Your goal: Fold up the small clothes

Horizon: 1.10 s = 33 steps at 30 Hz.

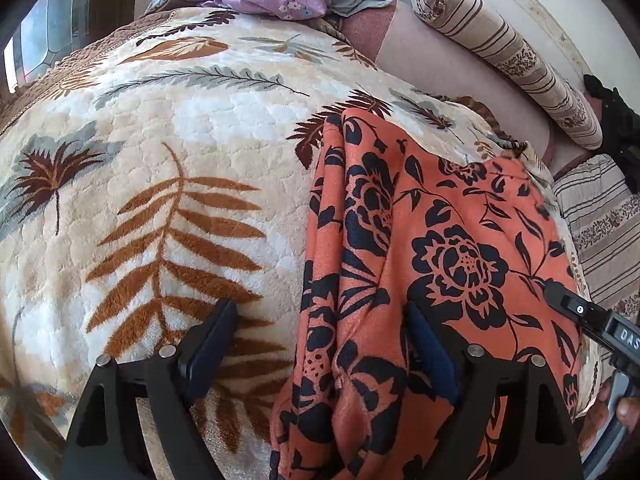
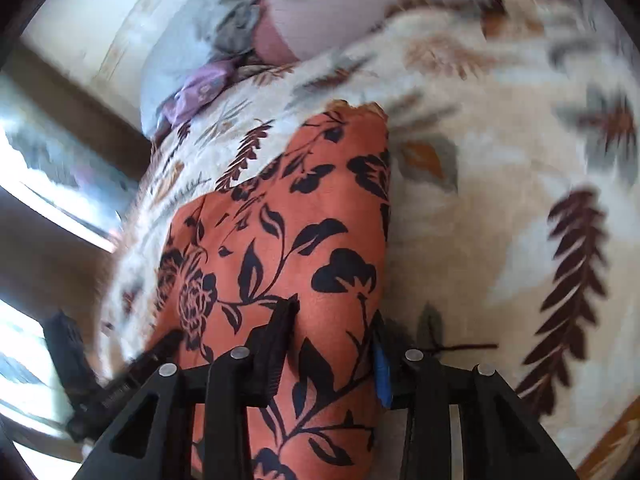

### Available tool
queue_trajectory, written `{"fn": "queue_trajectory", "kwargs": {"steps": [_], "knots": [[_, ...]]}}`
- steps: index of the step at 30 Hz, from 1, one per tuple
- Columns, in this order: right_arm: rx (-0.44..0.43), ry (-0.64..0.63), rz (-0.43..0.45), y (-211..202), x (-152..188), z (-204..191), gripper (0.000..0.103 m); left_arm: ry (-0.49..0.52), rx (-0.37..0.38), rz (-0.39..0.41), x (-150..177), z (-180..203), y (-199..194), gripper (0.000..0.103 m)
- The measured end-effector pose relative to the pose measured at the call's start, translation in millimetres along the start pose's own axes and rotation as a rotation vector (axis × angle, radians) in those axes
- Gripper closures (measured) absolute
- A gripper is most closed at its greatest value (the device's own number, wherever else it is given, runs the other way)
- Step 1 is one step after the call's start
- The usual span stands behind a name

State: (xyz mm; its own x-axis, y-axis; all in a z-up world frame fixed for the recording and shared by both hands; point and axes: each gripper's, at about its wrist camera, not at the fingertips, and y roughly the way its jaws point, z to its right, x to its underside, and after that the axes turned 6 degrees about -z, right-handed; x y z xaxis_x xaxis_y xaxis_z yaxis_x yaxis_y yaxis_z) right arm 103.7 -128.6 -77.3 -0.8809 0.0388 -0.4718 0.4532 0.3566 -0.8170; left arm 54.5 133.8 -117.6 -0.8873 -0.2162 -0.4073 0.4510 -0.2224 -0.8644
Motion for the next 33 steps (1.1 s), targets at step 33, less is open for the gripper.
{"fn": "queue_trajectory", "kwargs": {"steps": [33], "knots": [[-0.176,0.173,0.032,-42.2,49.8,36.0,0.028,0.006,-0.022,0.039,5.9,2.8,-1.9,0.014]]}}
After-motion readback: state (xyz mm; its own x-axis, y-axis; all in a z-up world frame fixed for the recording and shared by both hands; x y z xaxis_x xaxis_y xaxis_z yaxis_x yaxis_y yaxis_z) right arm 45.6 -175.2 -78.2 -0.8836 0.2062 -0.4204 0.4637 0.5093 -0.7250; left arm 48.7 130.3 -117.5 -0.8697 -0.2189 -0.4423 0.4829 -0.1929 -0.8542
